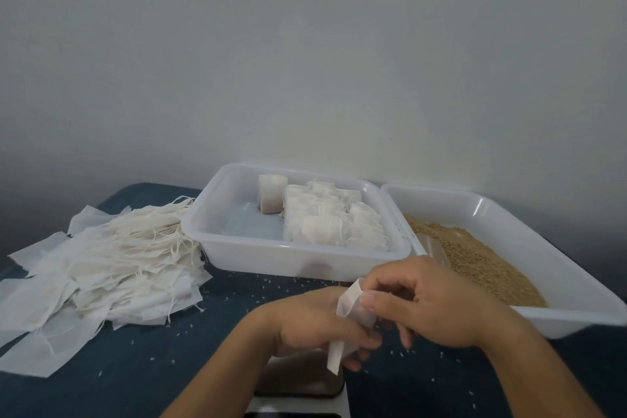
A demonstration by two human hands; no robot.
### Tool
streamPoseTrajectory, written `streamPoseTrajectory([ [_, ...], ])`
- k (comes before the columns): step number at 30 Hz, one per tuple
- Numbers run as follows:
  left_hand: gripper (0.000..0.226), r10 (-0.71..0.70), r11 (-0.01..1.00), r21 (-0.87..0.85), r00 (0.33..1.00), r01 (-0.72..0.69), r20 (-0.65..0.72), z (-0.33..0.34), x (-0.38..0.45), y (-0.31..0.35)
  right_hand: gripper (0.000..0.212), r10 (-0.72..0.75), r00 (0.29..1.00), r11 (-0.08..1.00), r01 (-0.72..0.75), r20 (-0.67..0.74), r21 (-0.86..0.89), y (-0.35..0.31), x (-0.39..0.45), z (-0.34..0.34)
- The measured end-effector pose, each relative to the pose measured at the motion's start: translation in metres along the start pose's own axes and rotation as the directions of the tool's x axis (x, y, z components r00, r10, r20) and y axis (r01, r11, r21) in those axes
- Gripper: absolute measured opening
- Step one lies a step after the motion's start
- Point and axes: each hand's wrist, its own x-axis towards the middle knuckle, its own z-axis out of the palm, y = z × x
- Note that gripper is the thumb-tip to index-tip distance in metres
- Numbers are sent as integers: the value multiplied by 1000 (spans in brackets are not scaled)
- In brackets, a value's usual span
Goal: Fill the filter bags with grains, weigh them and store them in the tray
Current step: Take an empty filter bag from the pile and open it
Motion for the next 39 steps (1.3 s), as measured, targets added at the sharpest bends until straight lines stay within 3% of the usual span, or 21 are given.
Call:
streamPoseTrajectory([
  [7,28,89,996,43,983,-83,-158,-2,0,-12,18,-1,1000,999,0,-29,-36,-1,-2,-3],
  [10,26,128,992,43,959,-121,-251,-2,-1,-16,23,61,968,994,-36,-243,105,5,-4,-14],
  [12,25,159,987,84,937,-139,-311,-3,1,-20,15,203,854,978,-157,-478,135,26,-1,-28],
  [15,24,210,973,180,886,-147,-413,-7,6,-26,12,397,597,838,-545,-697,11,77,-2,-52],
  [17,25,236,955,272,858,-118,-455,-9,8,-29,24,532,551,668,-740,-642,-81,111,-3,-58],
  [19,27,261,933,346,842,-95,-472,-10,9,-31,40,664,548,557,-816,-508,-152,132,1,-56],
  [21,29,285,923,369,831,-105,-477,-11,10,-33,49,708,581,542,-812,-403,-218,139,7,-51],
  [24,28,325,911,390,813,-132,-484,-10,12,-36,47,695,619,557,-785,-365,-270,138,16,-45],
  [30,36,330,920,365,784,-142,-526,-11,17,-43,28,723,599,483,-794,-344,-368,149,24,-43],
  [34,41,364,909,380,768,-170,-527,-10,19,-45,42,723,575,474,-816,-384,-331,154,21,-48],
  [39,42,350,906,402,767,-131,-538,-11,19,-45,43,720,567,426,-816,-401,-391,145,7,-78],
])
